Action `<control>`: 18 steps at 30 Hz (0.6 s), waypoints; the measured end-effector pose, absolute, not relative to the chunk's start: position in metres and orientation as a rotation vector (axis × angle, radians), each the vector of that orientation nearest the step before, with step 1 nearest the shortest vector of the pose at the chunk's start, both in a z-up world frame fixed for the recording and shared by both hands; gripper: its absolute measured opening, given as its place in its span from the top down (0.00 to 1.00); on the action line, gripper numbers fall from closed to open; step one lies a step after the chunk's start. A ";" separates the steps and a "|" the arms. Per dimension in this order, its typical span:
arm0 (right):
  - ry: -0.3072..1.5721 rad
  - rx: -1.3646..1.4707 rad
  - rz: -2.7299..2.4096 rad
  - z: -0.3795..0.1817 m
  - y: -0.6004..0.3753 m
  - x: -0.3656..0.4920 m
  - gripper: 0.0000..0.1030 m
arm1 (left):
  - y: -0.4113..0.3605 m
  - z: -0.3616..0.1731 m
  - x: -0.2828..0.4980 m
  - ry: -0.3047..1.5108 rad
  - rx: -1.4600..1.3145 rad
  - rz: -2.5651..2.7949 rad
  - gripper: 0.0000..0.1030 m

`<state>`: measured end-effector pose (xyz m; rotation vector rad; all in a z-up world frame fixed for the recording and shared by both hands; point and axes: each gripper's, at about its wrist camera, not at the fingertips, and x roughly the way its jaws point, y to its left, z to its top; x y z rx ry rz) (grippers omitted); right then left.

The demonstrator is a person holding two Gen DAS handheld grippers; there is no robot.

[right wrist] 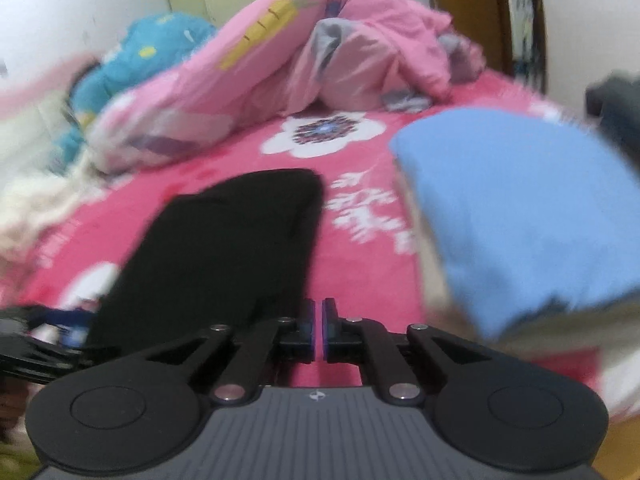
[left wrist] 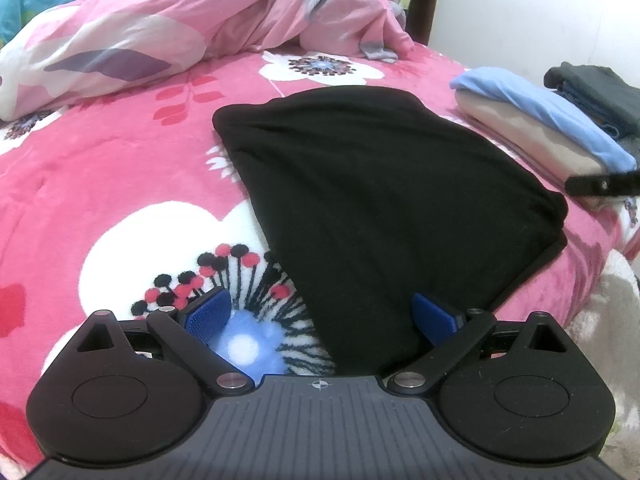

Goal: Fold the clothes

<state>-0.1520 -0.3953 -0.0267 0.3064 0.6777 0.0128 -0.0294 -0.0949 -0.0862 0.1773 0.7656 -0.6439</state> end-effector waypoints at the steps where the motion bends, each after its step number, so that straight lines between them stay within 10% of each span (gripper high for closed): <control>1: 0.684 0.332 0.035 -0.029 -0.395 -0.153 0.72 | -0.095 -0.086 -0.029 0.766 0.178 -0.644 0.04; 4: 0.701 0.361 0.064 -0.039 -0.390 -0.151 0.73 | -0.095 -0.086 -0.029 0.767 0.184 -0.642 0.04; 6: 0.693 0.391 0.080 -0.040 -0.391 -0.152 0.97 | -0.095 -0.085 -0.029 0.768 0.188 -0.642 0.04; 18: 0.698 0.567 0.098 -0.044 -0.402 -0.170 0.97 | -0.090 -0.083 -0.027 0.773 0.214 -0.659 0.04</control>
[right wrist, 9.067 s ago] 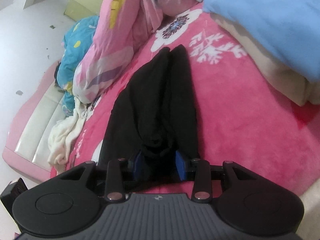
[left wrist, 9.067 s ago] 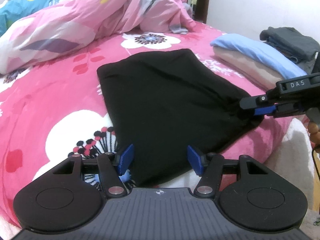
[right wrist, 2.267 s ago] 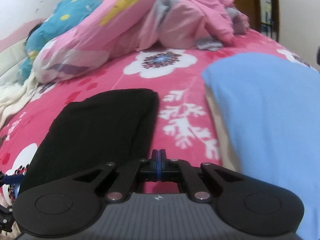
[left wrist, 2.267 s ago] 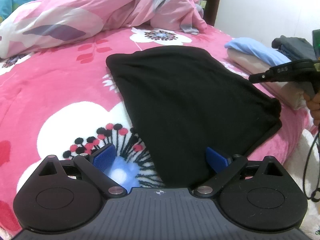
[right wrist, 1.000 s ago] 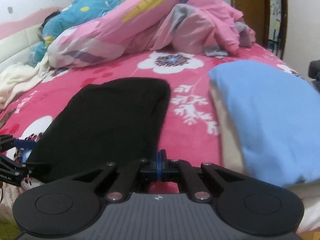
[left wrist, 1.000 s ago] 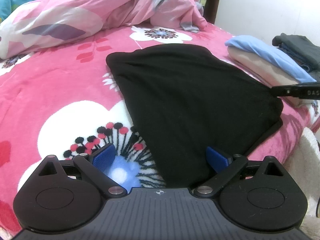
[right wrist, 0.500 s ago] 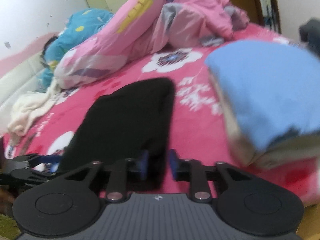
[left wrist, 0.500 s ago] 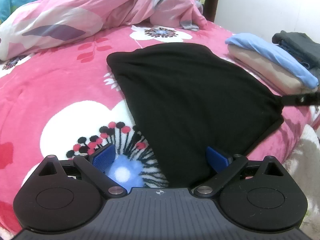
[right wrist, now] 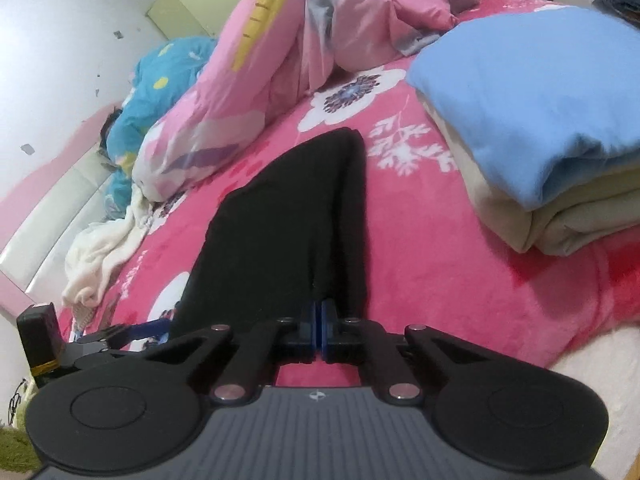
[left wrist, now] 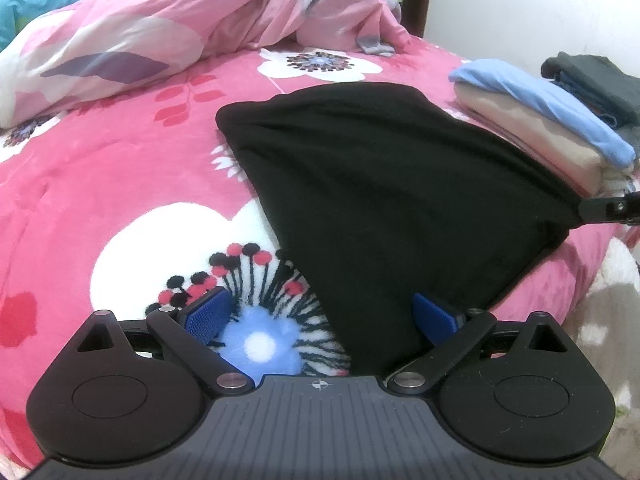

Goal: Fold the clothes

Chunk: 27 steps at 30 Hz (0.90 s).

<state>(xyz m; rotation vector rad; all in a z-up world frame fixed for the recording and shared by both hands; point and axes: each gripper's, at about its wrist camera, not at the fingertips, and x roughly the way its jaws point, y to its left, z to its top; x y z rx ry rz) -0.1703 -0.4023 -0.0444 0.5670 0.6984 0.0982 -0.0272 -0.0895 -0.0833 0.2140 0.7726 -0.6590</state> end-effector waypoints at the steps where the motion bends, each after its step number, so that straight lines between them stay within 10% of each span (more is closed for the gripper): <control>1: 0.705 0.563 0.090 -0.047 -0.403 -0.170 0.97 | -0.089 -0.084 -0.027 0.773 0.214 -0.663 0.04; 27: 0.678 0.041 0.142 -0.017 -0.349 -0.069 0.95 | -0.082 -0.090 -0.031 0.738 0.234 -0.716 0.03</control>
